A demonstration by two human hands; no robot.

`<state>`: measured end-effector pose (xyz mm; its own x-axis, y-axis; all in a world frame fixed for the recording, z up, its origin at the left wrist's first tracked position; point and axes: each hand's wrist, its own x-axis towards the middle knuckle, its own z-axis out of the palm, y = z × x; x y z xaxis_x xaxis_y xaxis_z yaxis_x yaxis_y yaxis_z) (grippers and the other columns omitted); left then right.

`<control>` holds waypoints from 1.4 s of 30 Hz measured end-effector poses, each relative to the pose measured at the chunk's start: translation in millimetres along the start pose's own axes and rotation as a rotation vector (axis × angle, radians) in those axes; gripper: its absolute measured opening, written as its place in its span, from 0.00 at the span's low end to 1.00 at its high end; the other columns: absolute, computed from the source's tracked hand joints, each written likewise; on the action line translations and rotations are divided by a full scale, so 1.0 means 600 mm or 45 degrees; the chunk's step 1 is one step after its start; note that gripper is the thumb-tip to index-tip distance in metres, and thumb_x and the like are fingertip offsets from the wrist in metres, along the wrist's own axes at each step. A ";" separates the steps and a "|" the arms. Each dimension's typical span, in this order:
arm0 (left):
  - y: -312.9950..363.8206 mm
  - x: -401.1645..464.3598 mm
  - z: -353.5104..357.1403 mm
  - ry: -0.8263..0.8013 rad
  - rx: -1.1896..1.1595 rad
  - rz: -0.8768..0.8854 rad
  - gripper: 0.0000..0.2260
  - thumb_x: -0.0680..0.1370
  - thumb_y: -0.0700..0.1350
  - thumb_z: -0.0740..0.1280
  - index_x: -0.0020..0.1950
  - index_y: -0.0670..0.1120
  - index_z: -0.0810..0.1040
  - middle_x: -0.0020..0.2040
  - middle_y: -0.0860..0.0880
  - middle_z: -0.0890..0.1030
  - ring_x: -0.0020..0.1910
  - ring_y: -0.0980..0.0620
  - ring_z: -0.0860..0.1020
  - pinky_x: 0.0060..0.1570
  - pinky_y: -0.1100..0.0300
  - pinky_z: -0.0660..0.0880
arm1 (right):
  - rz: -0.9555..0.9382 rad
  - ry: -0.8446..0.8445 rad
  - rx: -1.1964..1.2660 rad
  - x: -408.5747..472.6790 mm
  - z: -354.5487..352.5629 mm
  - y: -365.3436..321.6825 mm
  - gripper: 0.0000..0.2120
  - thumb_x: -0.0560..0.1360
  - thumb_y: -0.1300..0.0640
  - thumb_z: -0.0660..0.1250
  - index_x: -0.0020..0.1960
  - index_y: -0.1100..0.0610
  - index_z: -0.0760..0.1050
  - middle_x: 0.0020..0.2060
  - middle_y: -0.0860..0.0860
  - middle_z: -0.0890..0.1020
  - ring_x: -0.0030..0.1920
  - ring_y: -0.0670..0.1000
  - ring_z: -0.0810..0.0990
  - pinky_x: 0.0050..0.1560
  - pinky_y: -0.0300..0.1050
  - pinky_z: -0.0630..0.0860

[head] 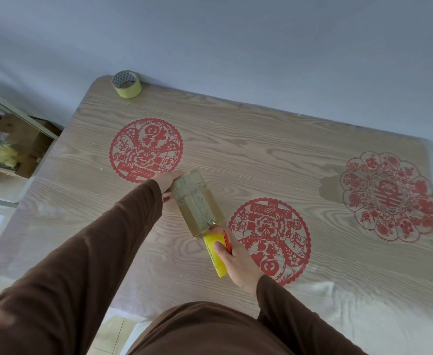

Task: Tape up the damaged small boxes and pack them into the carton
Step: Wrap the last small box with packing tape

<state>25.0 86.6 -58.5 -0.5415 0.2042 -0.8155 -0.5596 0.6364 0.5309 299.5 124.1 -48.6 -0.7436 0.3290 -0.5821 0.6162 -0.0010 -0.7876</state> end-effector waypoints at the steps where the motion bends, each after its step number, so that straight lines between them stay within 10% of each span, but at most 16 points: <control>1: 0.004 -0.006 0.004 0.031 0.038 0.056 0.08 0.79 0.51 0.69 0.47 0.48 0.75 0.42 0.50 0.76 0.42 0.52 0.74 0.43 0.61 0.73 | -0.004 0.009 0.005 0.002 0.001 -0.001 0.17 0.84 0.44 0.57 0.70 0.32 0.60 0.64 0.46 0.77 0.63 0.47 0.77 0.67 0.53 0.74; 5: -0.002 -0.036 0.006 0.640 0.742 0.925 0.11 0.79 0.47 0.67 0.61 0.48 0.76 0.59 0.49 0.78 0.58 0.47 0.75 0.61 0.49 0.72 | -0.004 0.012 0.059 0.006 0.003 0.003 0.17 0.84 0.45 0.58 0.69 0.30 0.60 0.62 0.44 0.78 0.61 0.45 0.78 0.66 0.52 0.74; 8: -0.041 -0.069 0.019 0.451 1.068 1.339 0.21 0.83 0.51 0.56 0.75 0.47 0.69 0.76 0.47 0.69 0.75 0.46 0.65 0.76 0.46 0.60 | 0.015 -0.014 0.116 0.007 0.002 0.003 0.17 0.84 0.47 0.59 0.69 0.31 0.61 0.63 0.41 0.77 0.62 0.43 0.76 0.67 0.49 0.73; 12: -0.113 -0.088 0.041 0.273 1.526 1.305 0.34 0.82 0.64 0.44 0.83 0.45 0.43 0.82 0.47 0.41 0.81 0.51 0.38 0.79 0.55 0.37 | 0.040 -0.047 0.200 0.009 0.000 -0.003 0.17 0.85 0.50 0.59 0.68 0.33 0.60 0.63 0.38 0.75 0.62 0.39 0.74 0.66 0.43 0.69; 23: -0.124 -0.088 0.062 0.276 1.745 1.183 0.38 0.80 0.69 0.41 0.81 0.48 0.35 0.81 0.45 0.35 0.79 0.49 0.31 0.78 0.51 0.35 | 0.068 -0.106 0.255 0.018 -0.007 -0.010 0.26 0.85 0.51 0.58 0.78 0.39 0.52 0.67 0.41 0.70 0.66 0.42 0.71 0.67 0.41 0.64; 29: -0.110 -0.107 0.004 0.077 1.768 1.111 0.61 0.58 0.87 0.50 0.79 0.55 0.29 0.77 0.44 0.25 0.76 0.47 0.25 0.77 0.47 0.32 | 0.017 -0.141 0.226 0.008 -0.014 -0.015 0.16 0.85 0.51 0.58 0.72 0.45 0.64 0.61 0.42 0.76 0.59 0.42 0.76 0.54 0.34 0.71; 36: -0.088 -0.106 -0.010 0.001 1.497 1.053 0.53 0.59 0.77 0.66 0.79 0.68 0.46 0.82 0.45 0.39 0.80 0.43 0.37 0.78 0.41 0.50 | -0.090 -0.066 0.234 -0.011 -0.035 -0.032 0.14 0.84 0.51 0.61 0.66 0.35 0.68 0.59 0.46 0.80 0.58 0.49 0.79 0.55 0.37 0.77; 38: -0.067 -0.101 -0.028 -0.032 1.340 0.958 0.47 0.58 0.75 0.64 0.75 0.73 0.50 0.83 0.44 0.45 0.81 0.43 0.42 0.79 0.43 0.50 | -0.145 -0.017 0.315 -0.018 -0.053 -0.052 0.17 0.83 0.51 0.62 0.70 0.39 0.69 0.64 0.48 0.80 0.64 0.51 0.79 0.66 0.49 0.75; 42: -0.040 -0.086 -0.063 -0.291 0.778 0.797 0.34 0.61 0.72 0.70 0.66 0.79 0.64 0.79 0.49 0.63 0.78 0.48 0.61 0.77 0.45 0.57 | -0.338 -0.031 0.411 -0.037 -0.088 -0.119 0.19 0.84 0.57 0.62 0.74 0.48 0.69 0.63 0.44 0.80 0.62 0.46 0.79 0.60 0.40 0.77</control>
<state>42.6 32.7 -20.7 -0.4606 0.7470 -0.4794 0.2615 0.6303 0.7310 285.7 166.5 30.9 -0.8737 0.3355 -0.3522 0.2925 -0.2162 -0.9315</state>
